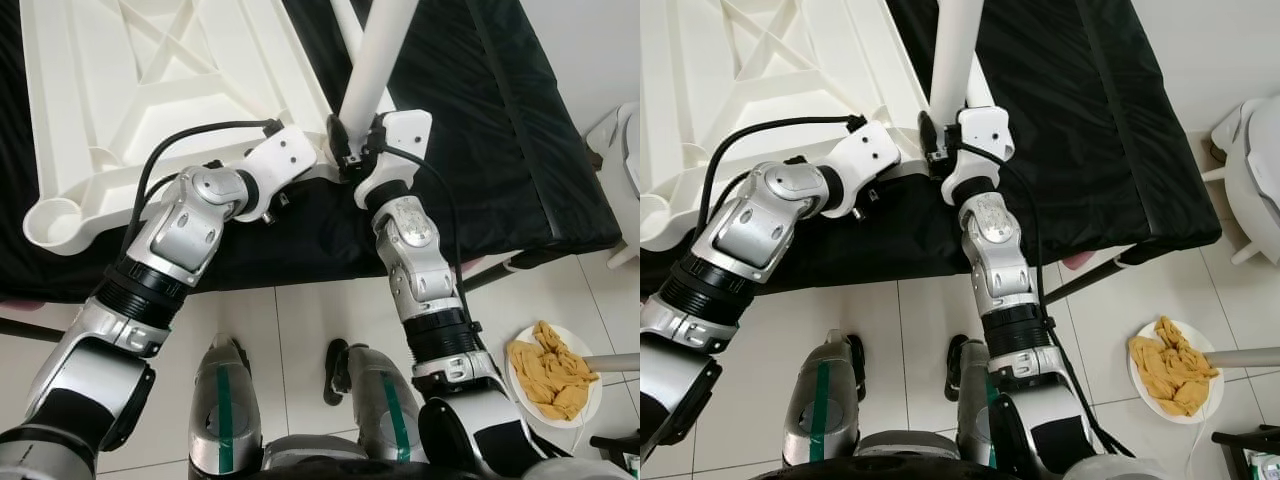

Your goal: Building children table

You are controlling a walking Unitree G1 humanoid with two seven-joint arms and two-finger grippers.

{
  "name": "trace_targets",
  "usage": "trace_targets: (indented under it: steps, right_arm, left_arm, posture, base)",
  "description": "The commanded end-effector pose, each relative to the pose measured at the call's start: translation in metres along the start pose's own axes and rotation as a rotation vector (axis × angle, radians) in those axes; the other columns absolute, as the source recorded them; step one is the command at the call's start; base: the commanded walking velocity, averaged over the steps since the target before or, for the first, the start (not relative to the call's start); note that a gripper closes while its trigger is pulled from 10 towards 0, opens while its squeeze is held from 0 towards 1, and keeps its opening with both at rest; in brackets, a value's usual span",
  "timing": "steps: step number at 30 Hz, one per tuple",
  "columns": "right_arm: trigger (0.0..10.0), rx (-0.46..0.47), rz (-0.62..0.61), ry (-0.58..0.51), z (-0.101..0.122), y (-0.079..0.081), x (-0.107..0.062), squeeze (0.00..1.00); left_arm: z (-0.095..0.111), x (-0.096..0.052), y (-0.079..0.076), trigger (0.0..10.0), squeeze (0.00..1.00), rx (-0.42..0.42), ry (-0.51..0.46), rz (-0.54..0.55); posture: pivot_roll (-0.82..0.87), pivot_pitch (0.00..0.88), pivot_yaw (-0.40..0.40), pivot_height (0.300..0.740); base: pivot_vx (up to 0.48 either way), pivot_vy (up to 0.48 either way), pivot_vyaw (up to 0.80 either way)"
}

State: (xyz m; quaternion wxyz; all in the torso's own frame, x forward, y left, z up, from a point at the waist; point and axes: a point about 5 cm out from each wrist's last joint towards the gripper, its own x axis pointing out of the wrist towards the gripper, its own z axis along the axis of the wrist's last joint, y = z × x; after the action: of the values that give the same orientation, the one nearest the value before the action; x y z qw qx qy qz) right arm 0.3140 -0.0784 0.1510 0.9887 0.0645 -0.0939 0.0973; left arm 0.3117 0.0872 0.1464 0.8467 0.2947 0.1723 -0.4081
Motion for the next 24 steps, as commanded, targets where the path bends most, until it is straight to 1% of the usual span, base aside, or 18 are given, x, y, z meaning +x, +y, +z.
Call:
trace_targets:
  steps: [1,7,8,9,11,12,19,20,21,22,24]
  right_arm:
    - [10.0,0.038,-0.086,-0.013,0.002,-0.009,-0.002,0.00]
    - [10.0,0.033,-0.085,-0.002,0.000,-0.007,-0.003,0.00]
    - [10.0,0.035,-0.071,-0.003,0.000,-0.007,-0.004,0.68]
    - [10.0,0.036,-0.061,-0.005,0.000,-0.008,-0.005,1.00]
    - [10.0,0.036,-0.061,-0.005,0.000,-0.008,-0.005,1.00]
    - [10.0,0.049,-0.042,-0.007,0.000,-0.008,-0.006,1.00]
    - [10.0,0.043,0.008,-0.017,0.002,-0.011,-0.007,1.00]
    - [10.0,0.044,0.043,-0.021,0.004,-0.014,-0.007,0.84]
    - [10.0,0.044,0.043,-0.021,0.004,-0.014,-0.007,0.84]
    - [10.0,0.045,0.103,-0.010,0.004,-0.016,-0.006,0.00]
    - [10.0,0.060,0.206,0.004,0.004,-0.020,-0.007,0.00]
  left_arm:
    - [-0.005,0.002,-0.006,10.0,0.00,0.000,0.030,-0.033]
    - [-0.004,0.003,-0.007,10.0,0.00,0.002,0.026,-0.035]
    - [-0.004,0.003,-0.008,10.0,0.00,0.006,0.023,-0.036]
    - [-0.003,0.004,-0.008,10.0,0.00,0.008,0.021,-0.036]
    - [-0.003,0.004,-0.008,10.0,0.00,0.008,0.021,-0.036]
    - [-0.003,0.004,-0.008,10.0,0.00,0.007,0.019,-0.037]
    - [-0.003,0.004,-0.009,10.0,0.00,0.007,0.018,-0.035]
    - [-0.003,0.004,-0.009,10.0,0.00,0.008,0.018,-0.035]
    - [-0.003,0.004,-0.009,10.0,0.00,0.008,0.018,-0.035]
    - [-0.003,0.004,-0.009,10.0,0.00,0.008,0.016,-0.036]
    - [-0.002,0.004,-0.008,10.0,0.00,0.010,0.015,-0.035]
  posture:
    - [0.05,0.063,-0.068,0.740]
    - [0.04,0.058,-0.068,0.740]
    - [0.04,0.057,-0.069,0.740]
    - [0.04,0.057,-0.070,0.740]
    - [0.04,0.057,-0.070,0.740]
    - [0.04,0.057,-0.070,0.740]
    - [0.04,0.055,-0.072,0.740]
    - [0.04,0.057,-0.070,0.740]
    - [0.04,0.057,-0.070,0.740]
    - [0.03,0.059,-0.069,0.740]
    - [0.03,0.060,-0.067,0.740]
  base:
    - [0.000,0.000,0.00]
    - [0.000,0.000,0.00]
    - [0.000,0.000,0.00]
    - [0.000,0.000,0.00]
    - [0.000,0.000,0.00]
    - [0.000,0.000,0.00]
    - [0.000,0.000,0.00]
    - [0.000,0.000,0.00]
    - [0.000,0.000,0.00]
    - [0.000,0.000,0.00]
    - [0.000,0.000,0.00]
